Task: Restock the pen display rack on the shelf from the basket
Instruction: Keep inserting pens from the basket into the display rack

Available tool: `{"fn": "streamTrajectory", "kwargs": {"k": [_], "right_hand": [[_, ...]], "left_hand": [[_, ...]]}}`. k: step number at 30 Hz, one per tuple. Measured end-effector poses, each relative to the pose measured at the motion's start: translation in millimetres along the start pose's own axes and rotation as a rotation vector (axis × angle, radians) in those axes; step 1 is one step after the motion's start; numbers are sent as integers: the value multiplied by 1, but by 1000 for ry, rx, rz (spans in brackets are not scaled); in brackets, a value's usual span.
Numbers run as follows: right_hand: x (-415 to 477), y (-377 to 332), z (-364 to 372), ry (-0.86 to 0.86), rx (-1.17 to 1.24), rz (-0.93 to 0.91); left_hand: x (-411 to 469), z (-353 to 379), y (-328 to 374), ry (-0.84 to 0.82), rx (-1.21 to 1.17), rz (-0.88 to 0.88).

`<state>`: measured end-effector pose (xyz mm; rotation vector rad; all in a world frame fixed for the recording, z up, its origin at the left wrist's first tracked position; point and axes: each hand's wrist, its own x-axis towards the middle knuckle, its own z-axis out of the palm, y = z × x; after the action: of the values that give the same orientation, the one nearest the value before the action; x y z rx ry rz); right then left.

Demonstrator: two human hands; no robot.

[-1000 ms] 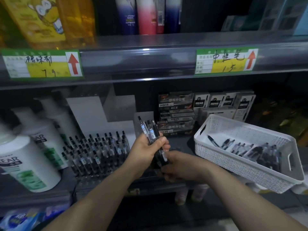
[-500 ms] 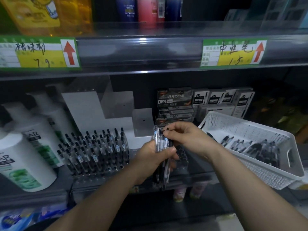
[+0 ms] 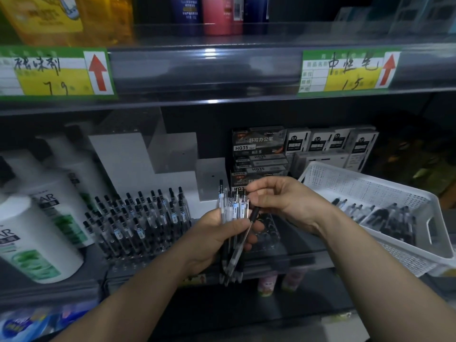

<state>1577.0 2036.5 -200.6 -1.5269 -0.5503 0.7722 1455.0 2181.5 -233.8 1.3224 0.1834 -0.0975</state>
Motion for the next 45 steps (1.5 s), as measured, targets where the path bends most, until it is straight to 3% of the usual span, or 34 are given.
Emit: {"fn": "streamTrajectory", "kwargs": {"k": [8, 17, 27, 32, 37, 41, 45], "right_hand": [[-1, -1, 3, 62, -66, 90], [7, 9, 4, 253, -26, -33], [4, 8, 6, 115, -64, -55], [1, 4, 7, -32, -172, -22], [5, 7, 8, -10, -152, -19], [7, 9, 9, 41, 0, -9], [5, 6, 7, 104, -41, 29]], "left_hand": [[3, 0, -1, 48, -6, 32], [6, 1, -2, 10, 62, -19], [6, 1, 0, 7, -52, -92], [4, 4, 0, -53, -48, -141], [4, 4, 0, -67, -110, -154], [5, 2, 3, -50, -119, -113], [7, 0, 6, -14, -127, -74]]}}
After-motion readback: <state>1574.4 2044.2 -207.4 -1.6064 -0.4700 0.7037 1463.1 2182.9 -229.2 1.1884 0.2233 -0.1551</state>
